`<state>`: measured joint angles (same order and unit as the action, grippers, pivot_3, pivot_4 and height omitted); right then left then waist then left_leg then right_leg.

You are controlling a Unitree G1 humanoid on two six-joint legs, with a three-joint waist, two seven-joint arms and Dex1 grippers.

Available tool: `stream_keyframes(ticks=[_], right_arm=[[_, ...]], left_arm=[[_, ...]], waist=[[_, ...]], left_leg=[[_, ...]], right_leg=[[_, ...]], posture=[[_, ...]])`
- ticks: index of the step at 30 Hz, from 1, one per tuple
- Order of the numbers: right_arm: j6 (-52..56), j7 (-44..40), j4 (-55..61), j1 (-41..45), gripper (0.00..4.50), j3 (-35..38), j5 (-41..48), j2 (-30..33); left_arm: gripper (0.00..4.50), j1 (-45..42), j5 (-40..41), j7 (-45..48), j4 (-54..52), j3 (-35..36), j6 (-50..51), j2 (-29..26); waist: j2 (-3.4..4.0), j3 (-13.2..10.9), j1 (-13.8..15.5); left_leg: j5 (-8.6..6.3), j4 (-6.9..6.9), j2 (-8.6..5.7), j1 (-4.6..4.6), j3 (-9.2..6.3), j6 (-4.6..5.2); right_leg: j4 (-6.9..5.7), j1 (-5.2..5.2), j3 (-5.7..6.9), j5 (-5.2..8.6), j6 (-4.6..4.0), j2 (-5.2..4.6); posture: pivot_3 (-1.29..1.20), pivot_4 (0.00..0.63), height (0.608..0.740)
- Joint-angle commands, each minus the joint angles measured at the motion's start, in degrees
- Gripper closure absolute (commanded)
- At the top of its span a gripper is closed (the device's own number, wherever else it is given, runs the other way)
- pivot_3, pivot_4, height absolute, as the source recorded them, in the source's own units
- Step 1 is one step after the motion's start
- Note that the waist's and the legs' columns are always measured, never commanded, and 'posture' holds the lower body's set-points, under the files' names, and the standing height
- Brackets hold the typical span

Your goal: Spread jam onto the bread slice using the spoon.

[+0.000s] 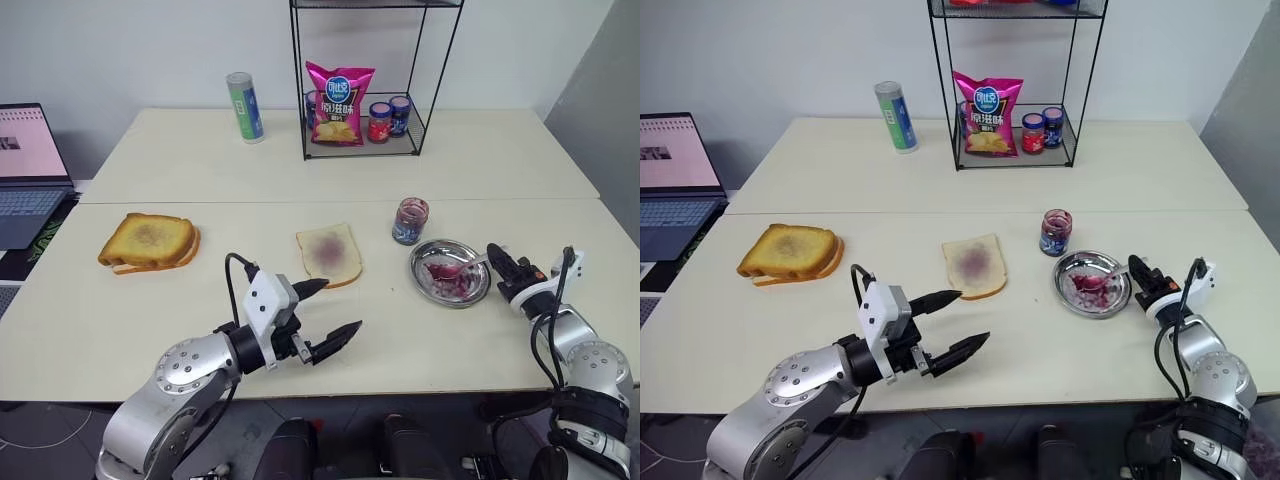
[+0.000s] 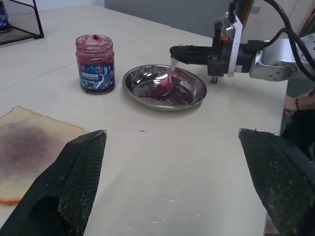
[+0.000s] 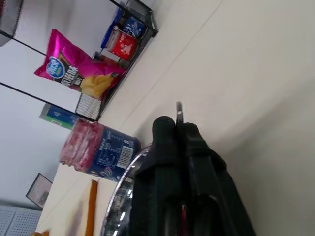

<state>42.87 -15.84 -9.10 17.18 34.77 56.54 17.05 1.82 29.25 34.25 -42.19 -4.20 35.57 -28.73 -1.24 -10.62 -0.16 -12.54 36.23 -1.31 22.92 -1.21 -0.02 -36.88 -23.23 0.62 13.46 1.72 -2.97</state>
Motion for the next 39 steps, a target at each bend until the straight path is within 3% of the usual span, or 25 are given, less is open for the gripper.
stream_keyframes(ticks=[1, 10, 15, 24, 39], right_arm=[[0.11, 0.36, 6.44, -0.65, 4.44, 0.15, 0.74, 2.35], [2.63, 4.71, 14.67, 4.35, 4.44, -0.8, 6.49, 4.23], [0.68, 5.2, 11.73, 12.41, 4.44, -4.59, 3.39, 4.79], [-12.0, -1.93, -1.02, 24.74, 4.44, -17.3, -14.69, 5.02], [-33.12, -13.9, -10.92, 25.6, 4.44, -31.87, -38.84, 6.71]], left_arm=[[0.0, -0.59, 0.73, -0.78, -0.22, 0.42, -0.82, 0.64], [0.0, -1.76, 1.02, -1.95, 1.08, 1.71, -0.51, 0.69], [0.0, -3.99, 0.85, -1.59, 3.74, 3.02, -1.21, 0.51], [0.0, -6.62, 0.42, -4.56, 4.43, 3.63, -0.74, 2.85], [0.0, -7.62, -0.13, -6.43, 4.62, 4.02, -1.31, 3.42]], waist=[[0.02, -0.01, 0.01], [0.04, -0.03, -0.06], [0.05, -0.04, -0.2], [0.04, -0.04, -0.1], [0.04, -0.04, -0.09]], left_leg=[[0.0, 0.0, 0.0, 0.0, 0.0, 0.0], [0.0, -0.02, 0.03, 0.01, -0.02, 0.0], [0.0, -0.02, 0.02, 0.02, 0.05, 0.0], [0.0, -0.06, 0.0, 0.05, 0.02, 0.0], [0.0, -0.1, 0.0, 0.03, 0.0, -0.01]], right_leg=[[0.0, 0.0, 0.0, 0.0, 0.0, 0.0], [-0.01, -0.04, 0.02, 0.0, 0.01, 0.01], [0.0, -0.07, -0.01, -0.02, 0.04, 0.02], [0.01, -0.09, 0.02, -0.1, 0.17, 0.05], [-0.03, -0.09, 0.02, -0.1, 0.16, 0.03]], posture=[[0.0, 0.15, 0.74], [0.0, 0.15, 0.74], [0.0, 0.15, 0.74], [0.0, 0.15, 0.74], [0.0, 0.15, 0.74]])
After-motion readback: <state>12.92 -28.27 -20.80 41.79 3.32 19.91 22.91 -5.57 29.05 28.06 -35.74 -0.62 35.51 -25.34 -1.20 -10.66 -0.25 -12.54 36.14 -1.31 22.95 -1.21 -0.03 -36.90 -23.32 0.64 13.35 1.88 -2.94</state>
